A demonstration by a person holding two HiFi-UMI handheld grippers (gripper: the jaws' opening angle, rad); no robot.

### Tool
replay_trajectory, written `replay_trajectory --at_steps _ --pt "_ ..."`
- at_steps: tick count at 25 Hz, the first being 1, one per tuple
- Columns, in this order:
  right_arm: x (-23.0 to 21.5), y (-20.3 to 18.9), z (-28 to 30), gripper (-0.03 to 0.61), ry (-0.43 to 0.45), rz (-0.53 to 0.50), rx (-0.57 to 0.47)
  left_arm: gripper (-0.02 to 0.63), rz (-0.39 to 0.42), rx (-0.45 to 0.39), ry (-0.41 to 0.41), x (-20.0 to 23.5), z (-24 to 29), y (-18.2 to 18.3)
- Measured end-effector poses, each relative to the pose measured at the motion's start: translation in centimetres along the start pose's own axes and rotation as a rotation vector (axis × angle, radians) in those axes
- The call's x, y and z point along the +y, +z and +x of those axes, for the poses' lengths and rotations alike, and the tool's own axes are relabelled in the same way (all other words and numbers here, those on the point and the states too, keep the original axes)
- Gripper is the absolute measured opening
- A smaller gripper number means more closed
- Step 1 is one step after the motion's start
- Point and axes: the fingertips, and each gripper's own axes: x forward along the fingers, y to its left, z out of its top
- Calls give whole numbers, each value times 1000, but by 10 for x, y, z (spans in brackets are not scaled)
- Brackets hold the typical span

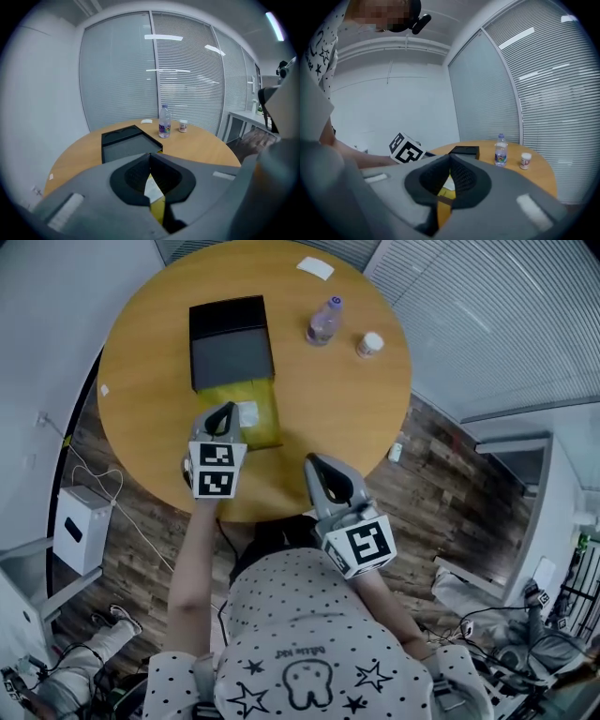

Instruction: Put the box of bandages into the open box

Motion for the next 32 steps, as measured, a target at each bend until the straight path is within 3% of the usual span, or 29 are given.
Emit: replay_trajectory --at_steps 21,27,32 --pt "15 43 -18 5 46 -29 -107 9 -10 -375 177 20 -141 97" --pt "-7 62 -40 5 64 -19 -137 9 -20 -457 221 -9 -178 130" --pt "-13 62 -43 5 84 -23 -154 9 -39 -515 248 -26 -206 135"
